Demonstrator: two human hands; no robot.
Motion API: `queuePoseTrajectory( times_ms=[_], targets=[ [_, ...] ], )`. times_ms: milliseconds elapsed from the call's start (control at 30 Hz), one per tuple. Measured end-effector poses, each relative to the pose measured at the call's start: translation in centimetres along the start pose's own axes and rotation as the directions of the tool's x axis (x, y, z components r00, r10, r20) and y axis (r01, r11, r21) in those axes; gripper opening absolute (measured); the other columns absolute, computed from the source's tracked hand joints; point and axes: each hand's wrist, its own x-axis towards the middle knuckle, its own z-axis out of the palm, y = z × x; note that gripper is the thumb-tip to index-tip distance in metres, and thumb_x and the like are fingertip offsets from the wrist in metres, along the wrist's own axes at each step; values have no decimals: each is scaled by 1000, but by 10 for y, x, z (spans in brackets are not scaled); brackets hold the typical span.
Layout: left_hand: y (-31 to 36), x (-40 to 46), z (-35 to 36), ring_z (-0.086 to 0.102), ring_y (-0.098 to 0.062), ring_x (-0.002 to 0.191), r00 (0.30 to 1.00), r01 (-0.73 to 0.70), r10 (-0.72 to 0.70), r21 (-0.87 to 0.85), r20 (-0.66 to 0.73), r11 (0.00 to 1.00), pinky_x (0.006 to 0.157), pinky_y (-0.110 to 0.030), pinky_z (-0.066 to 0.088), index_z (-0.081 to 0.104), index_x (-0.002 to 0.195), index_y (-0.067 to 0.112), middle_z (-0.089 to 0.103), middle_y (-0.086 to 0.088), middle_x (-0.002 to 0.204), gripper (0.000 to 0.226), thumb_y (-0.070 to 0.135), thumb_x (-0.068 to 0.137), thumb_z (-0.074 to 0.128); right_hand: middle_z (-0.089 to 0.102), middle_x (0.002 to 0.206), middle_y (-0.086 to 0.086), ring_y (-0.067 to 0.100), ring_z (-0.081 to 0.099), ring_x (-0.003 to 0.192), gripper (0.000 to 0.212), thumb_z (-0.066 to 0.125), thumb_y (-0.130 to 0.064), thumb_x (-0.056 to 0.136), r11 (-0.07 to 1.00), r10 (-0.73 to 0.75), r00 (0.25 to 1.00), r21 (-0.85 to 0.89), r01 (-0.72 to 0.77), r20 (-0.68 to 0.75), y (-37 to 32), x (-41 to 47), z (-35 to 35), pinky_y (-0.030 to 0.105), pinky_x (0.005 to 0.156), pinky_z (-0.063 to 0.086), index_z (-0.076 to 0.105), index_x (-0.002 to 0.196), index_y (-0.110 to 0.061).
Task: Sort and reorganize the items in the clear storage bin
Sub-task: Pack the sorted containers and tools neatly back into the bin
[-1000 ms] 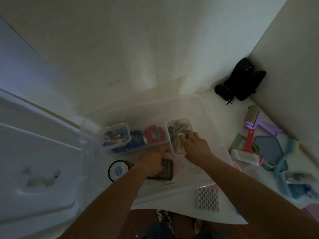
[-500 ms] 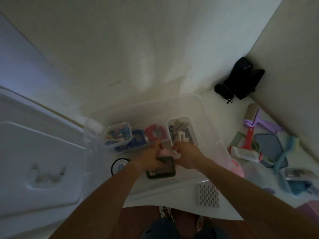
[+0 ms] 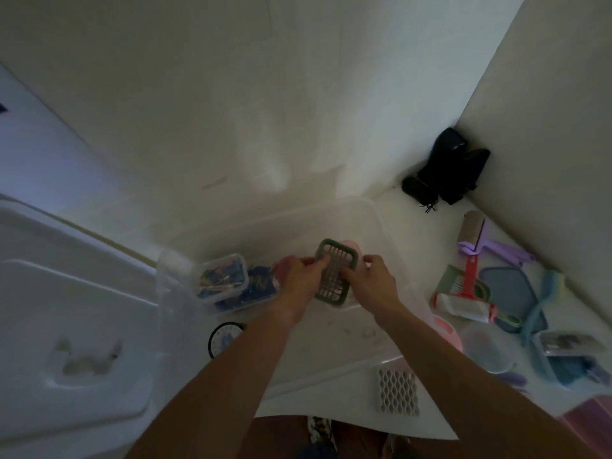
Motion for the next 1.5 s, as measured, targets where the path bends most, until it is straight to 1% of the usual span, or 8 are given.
queuePoseTrajectory(
  times_ms=[233, 433, 667, 900, 1133, 1233, 1367, 1500],
  targets=[
    [-1, -2, 32, 56, -13, 64, 993, 114, -115, -153, 3, 982, 51, -21, 46, 61, 79, 15, 61, 0, 73, 31, 26, 103, 44, 67, 110, 13, 30, 64, 97, 28, 45, -19, 96, 898, -177, 983, -415, 145, -40, -2, 19, 1, 39, 83, 52, 51, 121, -9],
    [-1, 6, 30, 61, -23, 90, 991, -92, 101, 94, -89, 991, 72, -26, 48, 59, 123, 1, 65, -12, 109, 30, 18, 104, 43, 67, 104, 11, 29, 64, 90, 21, 38, -18, 99, 872, -227, 973, -453, 184, -43, 5, 24, 2, 39, 76, 52, 51, 112, -8],
    [-9, 12, 25, 56, -24, 123, 987, -160, 152, 314, 51, 936, 109, -42, 45, 40, 149, 30, 53, -8, 139, 47, 34, 102, 38, 65, 97, 7, 23, 62, 81, 13, 42, -15, 97, 840, -292, 949, -506, 196, -118, 11, 22, 8, 33, 67, 48, 49, 106, -10],
    [-8, 14, 19, 68, -22, 99, 978, -178, 198, 221, -73, 959, 81, -27, 51, 67, 118, 7, 71, -9, 111, 25, 20, 100, 55, 67, 101, 7, 25, 65, 85, 20, 41, -19, 98, 865, -319, 942, -437, 245, -104, 8, 34, 11, 42, 76, 55, 53, 111, -11],
    [-5, 23, 20, 67, -19, 93, 991, -116, 113, -37, -71, 993, 75, -24, 55, 64, 121, 13, 70, -6, 108, 23, 16, 101, 53, 60, 116, 14, 32, 60, 104, 30, 42, -21, 98, 888, -377, 926, -290, 358, -11, -2, 33, 0, 41, 84, 51, 47, 124, -8],
    [-6, 23, 21, 69, -24, 98, 996, -71, 65, -125, -55, 990, 85, -34, 58, 66, 118, 9, 72, -8, 109, 24, 21, 102, 53, 48, 139, 14, 29, 50, 124, 43, 45, -20, 96, 805, -493, 869, -400, 437, -43, -2, 10, -2, 41, 99, 48, 42, 137, -11],
    [-11, 26, 22, 68, -30, 105, 998, -59, 55, -124, -36, 990, 92, -43, 54, 68, 121, 10, 72, -13, 112, 28, 22, 101, 52, 53, 128, 4, 23, 51, 109, 26, 55, -13, 88, 627, -528, 846, -639, 445, 71, 8, 2, 1, 37, 83, 53, 58, 114, -16],
    [-10, 26, 18, 71, -24, 96, 997, -73, 73, -81, -6, 994, 87, -40, 57, 71, 118, 16, 75, -6, 103, 25, 24, 98, 57, 51, 132, 4, 24, 46, 121, 34, 57, -7, 85, 615, -485, 864, -649, 449, 138, 15, 12, -1, 37, 91, 52, 57, 118, -16]
  ],
)
